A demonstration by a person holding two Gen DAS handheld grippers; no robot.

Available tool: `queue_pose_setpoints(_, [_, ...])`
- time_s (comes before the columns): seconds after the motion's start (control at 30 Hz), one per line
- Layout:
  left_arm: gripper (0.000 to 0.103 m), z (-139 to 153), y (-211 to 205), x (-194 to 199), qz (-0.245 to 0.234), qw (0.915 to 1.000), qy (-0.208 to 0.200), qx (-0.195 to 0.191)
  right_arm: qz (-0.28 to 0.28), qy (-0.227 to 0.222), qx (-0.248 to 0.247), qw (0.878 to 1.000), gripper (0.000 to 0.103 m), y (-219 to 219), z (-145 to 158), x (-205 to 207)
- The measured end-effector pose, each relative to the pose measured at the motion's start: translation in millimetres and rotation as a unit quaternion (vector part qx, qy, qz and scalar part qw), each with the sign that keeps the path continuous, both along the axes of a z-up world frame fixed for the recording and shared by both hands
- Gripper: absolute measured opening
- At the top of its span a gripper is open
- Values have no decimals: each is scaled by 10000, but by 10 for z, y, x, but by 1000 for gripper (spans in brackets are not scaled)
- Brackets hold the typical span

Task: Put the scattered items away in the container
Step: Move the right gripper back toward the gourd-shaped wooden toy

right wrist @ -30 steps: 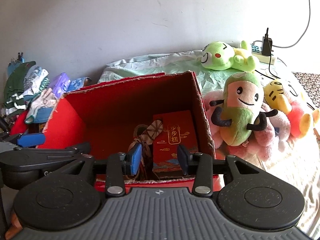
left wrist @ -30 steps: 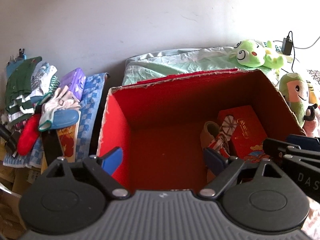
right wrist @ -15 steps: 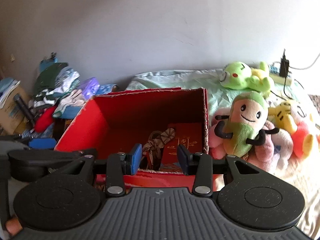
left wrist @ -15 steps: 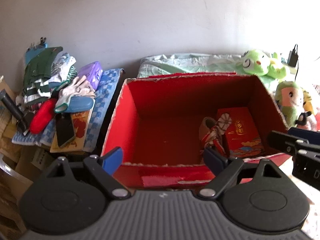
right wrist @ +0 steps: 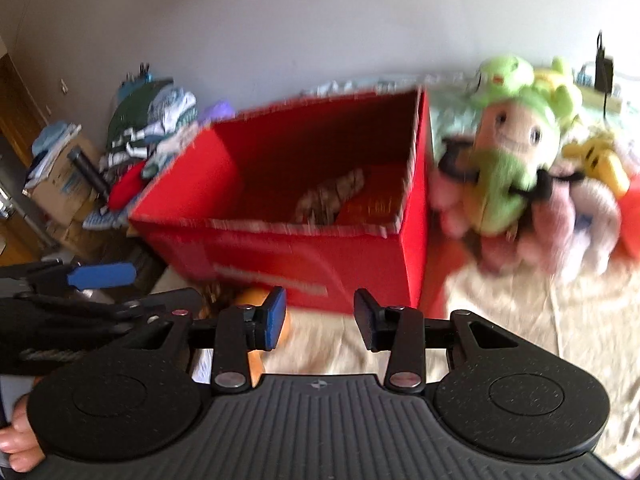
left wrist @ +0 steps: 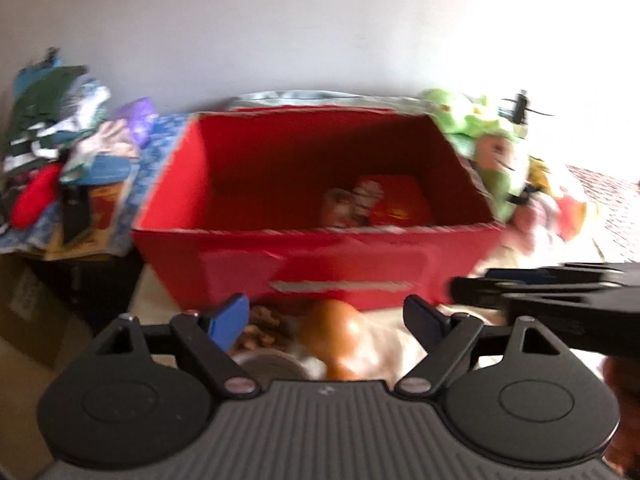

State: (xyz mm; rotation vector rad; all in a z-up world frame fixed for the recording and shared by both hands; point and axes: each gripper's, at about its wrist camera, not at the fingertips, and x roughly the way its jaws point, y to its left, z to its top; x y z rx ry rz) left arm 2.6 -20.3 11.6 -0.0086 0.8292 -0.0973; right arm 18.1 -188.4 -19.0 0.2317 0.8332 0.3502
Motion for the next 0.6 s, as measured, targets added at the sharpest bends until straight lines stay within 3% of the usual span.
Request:
queue_pose_setpoints(0.27, [91, -296, -258, -113, -721, 9970, 250, -140, 29, 1150, 1074, 9875, 37, -208, -350, 178])
queue_pose_setpoints(0.5, [88, -555, -369, -60, -788, 9955, 499, 144, 537, 1410, 1224, 9809, 37, -106, -413, 263])
queue_pose_setpoints(0.6, [87, -633, -313, 22, -740, 9946, 724, -12, 601, 1411, 1254, 9802, 37, -85, -403, 291])
